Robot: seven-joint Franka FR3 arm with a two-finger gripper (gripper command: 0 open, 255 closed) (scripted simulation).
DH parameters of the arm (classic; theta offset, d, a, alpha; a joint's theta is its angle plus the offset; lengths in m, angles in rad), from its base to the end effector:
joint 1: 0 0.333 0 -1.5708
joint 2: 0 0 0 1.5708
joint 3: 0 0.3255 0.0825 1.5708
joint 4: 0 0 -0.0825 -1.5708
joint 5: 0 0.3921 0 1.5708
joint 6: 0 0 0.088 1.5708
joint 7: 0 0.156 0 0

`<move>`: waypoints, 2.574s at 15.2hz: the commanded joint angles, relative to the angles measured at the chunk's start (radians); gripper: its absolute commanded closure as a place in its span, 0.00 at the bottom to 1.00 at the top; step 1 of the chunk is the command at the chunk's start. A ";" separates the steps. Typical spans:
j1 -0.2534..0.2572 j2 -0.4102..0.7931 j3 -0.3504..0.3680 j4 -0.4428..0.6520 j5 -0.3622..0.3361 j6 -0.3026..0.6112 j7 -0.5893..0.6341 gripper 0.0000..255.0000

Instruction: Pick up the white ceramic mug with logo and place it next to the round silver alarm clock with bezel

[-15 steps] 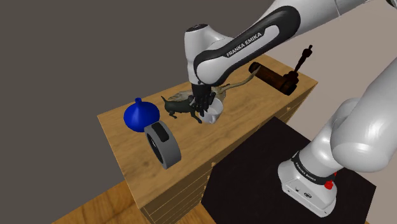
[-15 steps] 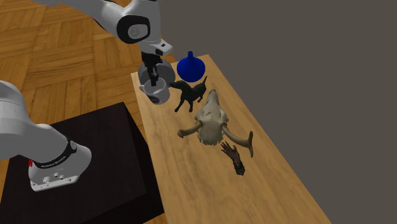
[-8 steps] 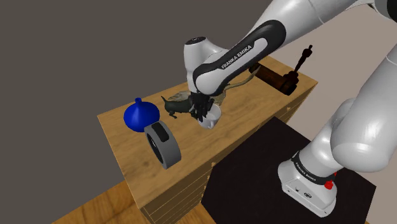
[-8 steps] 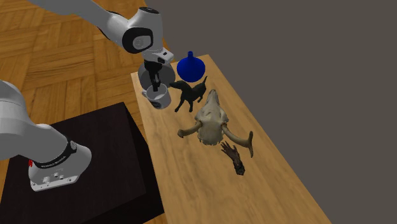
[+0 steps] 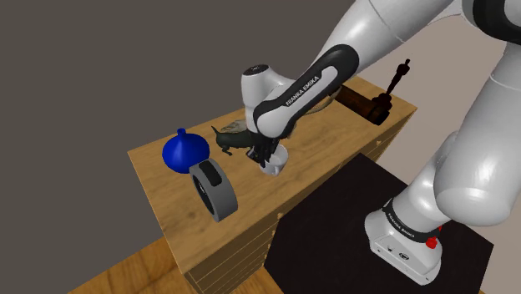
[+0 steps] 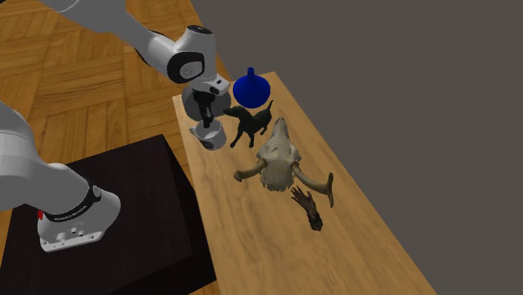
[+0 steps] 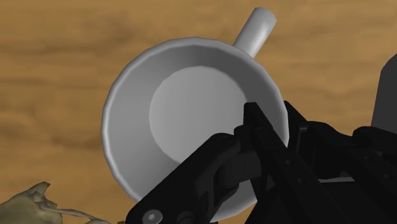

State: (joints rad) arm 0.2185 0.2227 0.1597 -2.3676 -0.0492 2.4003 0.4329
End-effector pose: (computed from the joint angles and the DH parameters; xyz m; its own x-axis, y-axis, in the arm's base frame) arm 0.4505 0.1809 0.1730 0.9849 -0.0217 -0.1720 -0.0098 -0.9975 0.0693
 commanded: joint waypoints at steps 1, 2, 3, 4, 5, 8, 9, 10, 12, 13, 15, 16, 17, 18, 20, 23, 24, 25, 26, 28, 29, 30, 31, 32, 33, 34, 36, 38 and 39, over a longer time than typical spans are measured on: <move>0.001 0.028 -0.003 0.002 -0.008 0.027 0.005 1.00; 0.002 0.041 -0.005 0.002 -0.011 0.039 0.007 1.00; 0.003 0.054 -0.006 0.003 -0.015 0.051 0.009 1.00; 0.004 0.067 -0.008 0.004 -0.018 0.063 0.012 1.00; 0.006 0.080 -0.010 0.005 -0.022 0.075 0.014 1.00; 0.009 0.121 -0.015 0.009 -0.033 0.110 0.022 1.00; 0.011 0.134 -0.018 0.011 -0.036 0.122 0.024 1.00; 0.012 0.148 -0.020 0.013 -0.040 0.133 0.027 1.00; 0.016 0.176 -0.025 0.018 -0.047 0.156 0.032 1.00; 0.018 0.200 -0.029 0.023 -0.053 0.174 0.036 1.00; 0.019 0.200 -0.029 0.023 -0.053 0.174 0.036 1.00; 0.019 0.200 -0.029 0.023 -0.053 0.174 0.036 1.00; 0.019 0.200 -0.029 0.023 -0.053 0.174 0.036 1.00; 0.019 0.200 -0.029 0.023 -0.053 0.174 0.036 1.00; 0.019 0.200 -0.029 0.023 -0.053 0.174 0.036 1.00; 0.018 0.200 -0.029 0.024 -0.053 0.173 0.035 0.00; 0.018 0.199 -0.029 0.024 -0.052 0.173 0.035 0.00; 0.018 0.199 -0.029 0.024 -0.052 0.173 0.035 0.00; 0.018 0.199 -0.029 0.024 -0.052 0.173 0.035 0.00; 0.015 0.170 -0.023 0.025 -0.045 0.143 0.030 0.00; 0.011 0.141 -0.017 0.028 -0.037 0.112 0.024 0.00; 0.008 0.113 -0.012 0.032 -0.029 0.080 0.019 0.00; 0.006 0.092 -0.009 0.036 -0.023 0.055 0.015 0.00; 0.006 0.092 -0.009 0.036 -0.023 0.055 0.015 0.00; 0.006 0.092 -0.009 0.036 -0.023 0.055 0.015 0.00; 0.006 0.092 -0.009 0.036 -0.023 0.055 0.015 0.00; 0.006 0.092 -0.009 0.036 -0.023 0.055 0.015 0.00; 0.006 0.092 -0.009 0.036 -0.023 0.055 0.015 0.00; 0.006 0.092 -0.009 0.036 -0.023 0.055 0.015 0.00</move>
